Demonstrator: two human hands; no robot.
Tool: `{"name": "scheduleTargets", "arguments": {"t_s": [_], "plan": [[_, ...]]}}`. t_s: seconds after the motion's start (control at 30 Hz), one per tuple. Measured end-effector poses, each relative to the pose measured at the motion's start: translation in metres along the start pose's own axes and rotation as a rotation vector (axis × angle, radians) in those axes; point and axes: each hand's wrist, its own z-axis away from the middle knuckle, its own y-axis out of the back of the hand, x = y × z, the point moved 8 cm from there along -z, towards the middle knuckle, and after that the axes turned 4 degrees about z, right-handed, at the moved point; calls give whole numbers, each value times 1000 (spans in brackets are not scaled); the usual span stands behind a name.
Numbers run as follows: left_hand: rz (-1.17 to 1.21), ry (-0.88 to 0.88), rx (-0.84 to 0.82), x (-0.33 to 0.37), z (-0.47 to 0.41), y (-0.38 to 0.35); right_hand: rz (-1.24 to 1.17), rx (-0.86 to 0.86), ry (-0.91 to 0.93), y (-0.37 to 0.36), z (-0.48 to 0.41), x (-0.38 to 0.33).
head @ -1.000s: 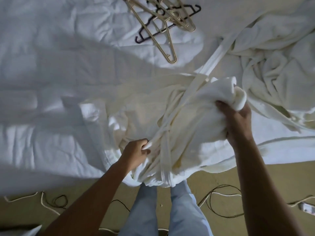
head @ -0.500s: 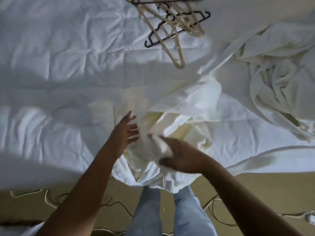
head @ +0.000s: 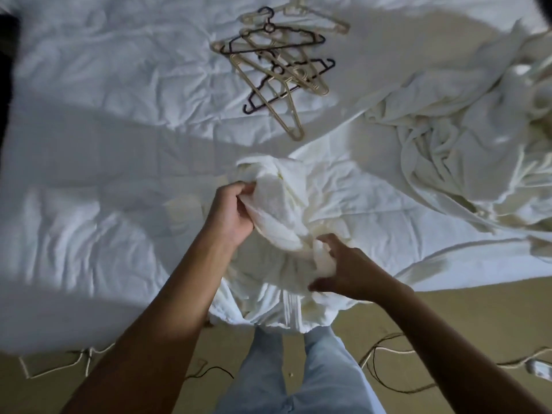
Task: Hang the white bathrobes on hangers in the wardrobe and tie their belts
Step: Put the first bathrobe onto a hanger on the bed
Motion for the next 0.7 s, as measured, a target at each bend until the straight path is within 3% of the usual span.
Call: {"name": "scheduleTargets", "arguments": {"t_s": [0.1, 0.17, 0.23, 0.3, 0.4, 0.6, 0.7], "plan": [[85, -83, -48, 46, 33, -31, 380, -27, 115, 16, 3, -4], [151, -176, -51, 86, 52, -36, 479, 4, 63, 44, 9, 7], [173, -240, -51, 122, 66, -37, 335, 141, -12, 87, 21, 17], [158, -267, -77, 149, 81, -44, 4, 406, -52, 140, 46, 17], [141, -327, -178, 184, 109, -65, -366, 686, 58, 214, 90, -17], [212, -504, -348, 273, 181, -121, -621, 1099, 377, 330, 188, -115], [206, -653, -435, 323, 218, -155, -582, 1292, 505, 395, 253, -163]]}}
